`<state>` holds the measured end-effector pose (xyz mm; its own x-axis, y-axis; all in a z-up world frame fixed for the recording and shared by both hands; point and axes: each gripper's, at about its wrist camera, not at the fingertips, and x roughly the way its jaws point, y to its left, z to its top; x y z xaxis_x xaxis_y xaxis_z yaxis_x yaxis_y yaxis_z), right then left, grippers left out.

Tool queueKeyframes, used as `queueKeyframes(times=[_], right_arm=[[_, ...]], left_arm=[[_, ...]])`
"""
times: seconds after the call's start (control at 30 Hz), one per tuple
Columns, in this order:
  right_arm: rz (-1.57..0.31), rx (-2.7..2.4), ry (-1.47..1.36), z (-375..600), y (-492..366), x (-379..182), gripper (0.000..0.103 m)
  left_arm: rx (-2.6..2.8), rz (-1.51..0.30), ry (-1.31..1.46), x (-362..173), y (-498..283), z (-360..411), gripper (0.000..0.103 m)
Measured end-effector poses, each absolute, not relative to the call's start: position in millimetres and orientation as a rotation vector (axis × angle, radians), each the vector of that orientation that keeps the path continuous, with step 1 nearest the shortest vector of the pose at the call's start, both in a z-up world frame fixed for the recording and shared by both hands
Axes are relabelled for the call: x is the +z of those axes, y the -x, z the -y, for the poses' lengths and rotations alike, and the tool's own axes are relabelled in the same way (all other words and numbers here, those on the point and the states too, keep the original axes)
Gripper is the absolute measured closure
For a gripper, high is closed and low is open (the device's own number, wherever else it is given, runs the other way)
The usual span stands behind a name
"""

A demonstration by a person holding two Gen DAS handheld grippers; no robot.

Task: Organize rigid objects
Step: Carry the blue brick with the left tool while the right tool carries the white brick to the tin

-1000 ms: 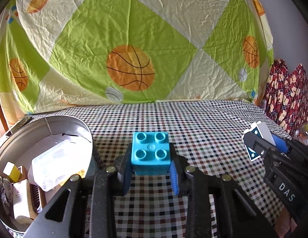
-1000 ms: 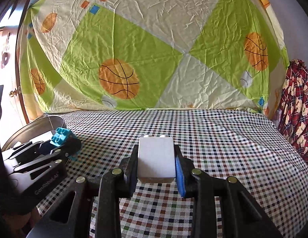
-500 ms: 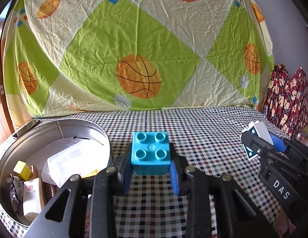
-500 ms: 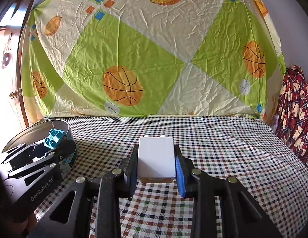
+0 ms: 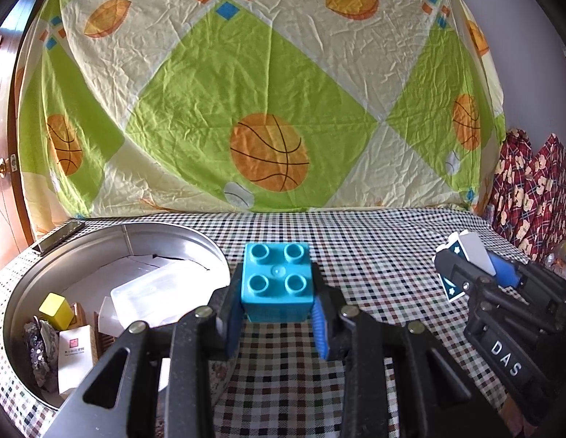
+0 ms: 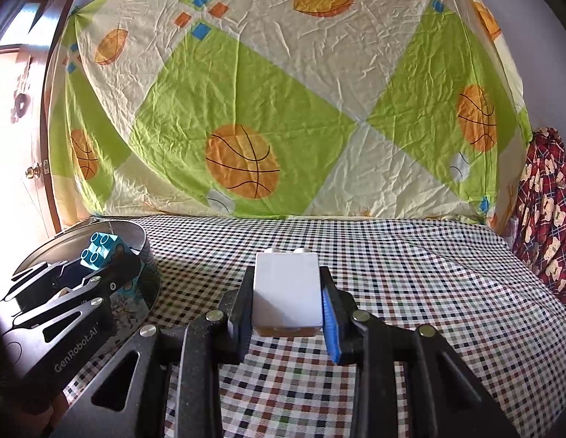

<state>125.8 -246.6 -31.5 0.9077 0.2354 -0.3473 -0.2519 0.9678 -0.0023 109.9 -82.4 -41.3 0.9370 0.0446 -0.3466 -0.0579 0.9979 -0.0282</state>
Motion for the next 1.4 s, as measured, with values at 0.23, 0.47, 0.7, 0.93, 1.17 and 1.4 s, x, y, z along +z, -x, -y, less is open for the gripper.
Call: queueKeyframes(times=[0.23, 0.47, 0.7, 0.93, 1.17, 1.4], right_arm=[[-0.351, 0.267, 0.048, 238.4, -123.1, -30.7, 0.069], [-0.354, 0.284, 0.054, 228.8, -121.0, -31.3, 0.069], [-0.353, 0.307, 0.066, 215.5, -117.8, -31.9, 0.069], [-0.364, 0.33, 0.069, 205.5, -119.1, -32.6, 0.069], [-0.362, 0.339, 0.075, 196.2, -119.1, -32.6, 0.069], [-0.354, 0.355, 0.102, 182.1, -114.5, -33.7, 0.069]], left_arm=[[0.069, -0.334, 0.041, -40.2, -102.5, 73.4, 0.073], [0.086, -0.319, 0.054, -39.8, -96.2, 62.4, 0.073], [0.096, -0.307, 0.07, -40.0, -88.9, 51.2, 0.073], [0.101, -0.304, 0.089, -40.4, -84.9, 41.2, 0.073], [0.11, -0.299, 0.105, -40.1, -80.2, 30.8, 0.073], [0.122, -0.3, 0.115, -40.0, -77.5, 20.7, 0.073]])
